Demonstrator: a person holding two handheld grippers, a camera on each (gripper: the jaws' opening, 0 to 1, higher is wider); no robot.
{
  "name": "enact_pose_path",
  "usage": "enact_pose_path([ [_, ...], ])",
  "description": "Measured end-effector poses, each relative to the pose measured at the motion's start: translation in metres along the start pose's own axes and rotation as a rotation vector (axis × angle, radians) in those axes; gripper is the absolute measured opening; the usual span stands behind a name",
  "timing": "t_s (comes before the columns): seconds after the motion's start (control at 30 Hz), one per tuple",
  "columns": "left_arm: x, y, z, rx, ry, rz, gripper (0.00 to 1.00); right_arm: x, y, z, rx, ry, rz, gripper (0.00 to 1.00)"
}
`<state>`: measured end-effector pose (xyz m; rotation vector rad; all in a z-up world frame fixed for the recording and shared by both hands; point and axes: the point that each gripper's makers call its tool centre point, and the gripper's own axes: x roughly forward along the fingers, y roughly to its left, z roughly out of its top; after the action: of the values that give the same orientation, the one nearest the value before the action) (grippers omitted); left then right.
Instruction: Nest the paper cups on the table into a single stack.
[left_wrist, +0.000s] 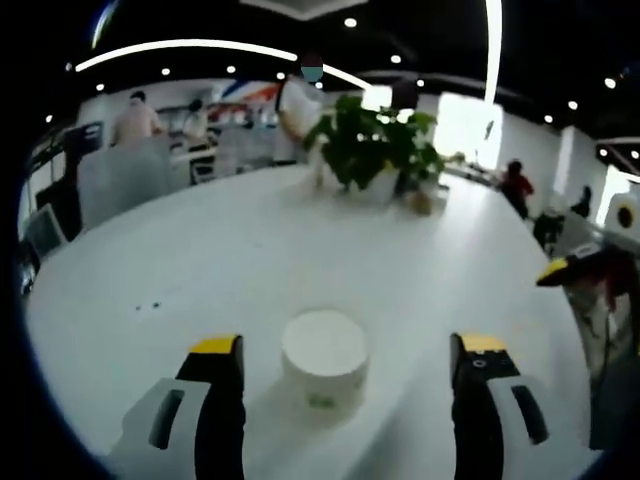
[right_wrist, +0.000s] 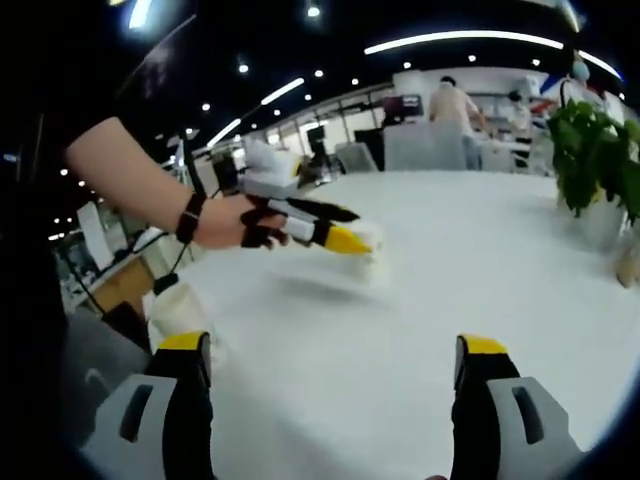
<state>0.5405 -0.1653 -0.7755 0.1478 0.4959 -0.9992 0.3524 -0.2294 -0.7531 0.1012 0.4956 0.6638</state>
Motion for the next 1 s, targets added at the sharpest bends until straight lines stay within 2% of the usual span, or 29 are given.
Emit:
enact_pose_path([
  [0.3,0.007,0.0,-0.008,0.015,0.033,0.001,0.77,0.001,0.004,-0.001,0.024,-0.002,0.012,1.0],
  [0.47,0.009,0.003,-0.011,0.032,0.045,0.004,0.68,-0.003,0.004,-0.003,0.026,-0.004,0.006,1.0],
  [0.67,0.013,0.003,-0.01,0.019,0.036,-0.001,0.65,-0.003,0.004,-0.008,0.039,0.004,0.005,1.0],
  [1.0,0.017,0.009,-0.011,-0.002,0.038,-0.005,0.52,-0.005,0.006,-0.012,0.052,0.007,0.002,1.0],
])
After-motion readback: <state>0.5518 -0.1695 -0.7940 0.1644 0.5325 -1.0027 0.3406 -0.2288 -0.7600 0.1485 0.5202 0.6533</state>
